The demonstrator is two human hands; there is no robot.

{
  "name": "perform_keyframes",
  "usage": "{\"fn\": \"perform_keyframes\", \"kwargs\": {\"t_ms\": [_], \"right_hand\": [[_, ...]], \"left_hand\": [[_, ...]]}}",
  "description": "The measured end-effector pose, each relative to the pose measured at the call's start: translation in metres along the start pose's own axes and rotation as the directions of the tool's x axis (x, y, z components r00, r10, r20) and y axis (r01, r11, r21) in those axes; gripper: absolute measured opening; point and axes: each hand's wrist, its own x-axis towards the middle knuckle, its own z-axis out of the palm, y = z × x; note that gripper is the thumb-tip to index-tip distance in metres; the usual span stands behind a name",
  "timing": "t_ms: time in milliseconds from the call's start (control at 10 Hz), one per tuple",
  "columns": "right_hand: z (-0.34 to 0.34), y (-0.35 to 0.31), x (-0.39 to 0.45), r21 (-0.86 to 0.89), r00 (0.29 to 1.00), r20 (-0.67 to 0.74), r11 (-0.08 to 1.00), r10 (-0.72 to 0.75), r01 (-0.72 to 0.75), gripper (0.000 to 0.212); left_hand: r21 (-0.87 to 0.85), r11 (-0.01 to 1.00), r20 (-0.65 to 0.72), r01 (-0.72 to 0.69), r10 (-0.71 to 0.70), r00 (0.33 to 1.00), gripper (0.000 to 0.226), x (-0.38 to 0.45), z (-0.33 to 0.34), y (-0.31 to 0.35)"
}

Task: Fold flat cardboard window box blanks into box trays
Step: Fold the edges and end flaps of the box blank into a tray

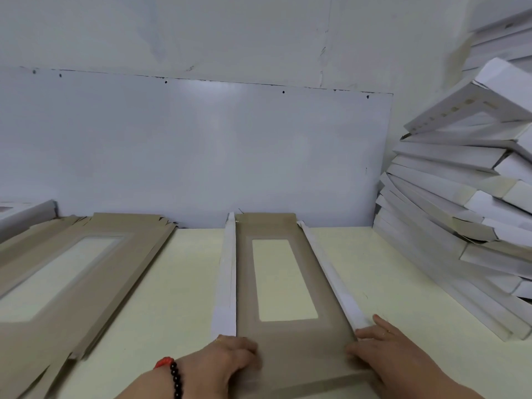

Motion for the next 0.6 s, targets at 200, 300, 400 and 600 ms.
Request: {"fn": "perform_keyframes", "kwargs": {"t_ms": [200,300,400,600], "right_hand": [[-0.004,0.008,0.012,0.313,0.949,0.236,0.908,0.210,-0.279,0.015],[-0.008,0.018,0.022,0.494,0.901,0.307,0.758,0.306,-0.426,0.009],[-0.007,0.021,0.034,0.568,0.832,0.412,0.609,0.373,-0.554,0.011],[0.020,0.000,0.058,0.297,0.801,0.216,0.744,0.559,-0.599,0.060]], "left_hand": [[0.003,0.966,-0.094,0.257,-0.256,0.962,0.017,0.002,-0.001,0.004],[-0.227,0.919,-0.157,0.322,-0.361,0.919,0.009,0.010,-0.015,0.005],[-0.340,0.857,-0.246,0.387,-0.479,0.843,0.014,0.021,-0.010,0.005],[-0.188,0.850,-0.418,0.492,-0.523,0.743,0.055,0.039,0.012,0.004]]}}
